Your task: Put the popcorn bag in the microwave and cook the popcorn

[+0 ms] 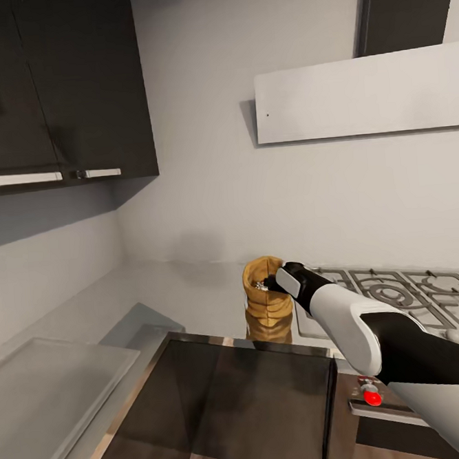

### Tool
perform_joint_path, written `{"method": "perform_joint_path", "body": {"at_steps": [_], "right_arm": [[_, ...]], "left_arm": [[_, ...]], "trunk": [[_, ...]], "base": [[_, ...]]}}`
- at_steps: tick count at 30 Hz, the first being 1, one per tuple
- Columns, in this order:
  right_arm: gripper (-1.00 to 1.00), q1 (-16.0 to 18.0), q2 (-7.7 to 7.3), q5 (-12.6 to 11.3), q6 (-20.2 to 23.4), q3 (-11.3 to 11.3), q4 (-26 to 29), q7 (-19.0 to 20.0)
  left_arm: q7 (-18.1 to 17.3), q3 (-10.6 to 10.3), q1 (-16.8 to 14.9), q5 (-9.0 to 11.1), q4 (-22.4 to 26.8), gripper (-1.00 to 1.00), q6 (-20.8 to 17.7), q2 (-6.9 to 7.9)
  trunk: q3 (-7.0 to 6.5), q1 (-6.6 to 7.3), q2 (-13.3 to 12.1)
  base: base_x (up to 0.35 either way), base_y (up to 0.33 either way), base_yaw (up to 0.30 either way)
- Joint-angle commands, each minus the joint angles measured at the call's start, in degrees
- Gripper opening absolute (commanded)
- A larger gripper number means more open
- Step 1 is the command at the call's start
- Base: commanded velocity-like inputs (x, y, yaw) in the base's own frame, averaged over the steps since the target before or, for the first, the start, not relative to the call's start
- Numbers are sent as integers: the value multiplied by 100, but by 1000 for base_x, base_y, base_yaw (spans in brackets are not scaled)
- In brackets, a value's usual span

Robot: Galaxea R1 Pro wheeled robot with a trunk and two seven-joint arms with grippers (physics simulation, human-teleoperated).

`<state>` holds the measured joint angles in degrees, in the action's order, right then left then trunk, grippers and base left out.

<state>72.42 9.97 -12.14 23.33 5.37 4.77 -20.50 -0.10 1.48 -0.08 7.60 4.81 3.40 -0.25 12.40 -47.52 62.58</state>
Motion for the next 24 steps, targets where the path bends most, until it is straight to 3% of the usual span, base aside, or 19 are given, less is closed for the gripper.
{"method": "perform_joint_path", "body": {"at_steps": [1,7,20,24], "right_arm": [[100,1,3,-8,21,44,14,-33],[100,-158,-19,42,183,17,177,-44],[100,-131,-29,53,68,-17,264,-87],[100,-131,-30,53,67,-18,262,-85]], "left_arm": [[-3,11,-1,40,2,100,11,-2],[10,62,-9,83,29,100,11,1],[1,80,-18,92,29,100,11,-2],[-5,73,-18,93,22,100,11,-2]], "trunk": [[7,0,5],[7,0,5],[7,0,5],[7,0,5]], "base": [[0,0,0],[0,0,0],[0,0,0],[196,0,0]]}}
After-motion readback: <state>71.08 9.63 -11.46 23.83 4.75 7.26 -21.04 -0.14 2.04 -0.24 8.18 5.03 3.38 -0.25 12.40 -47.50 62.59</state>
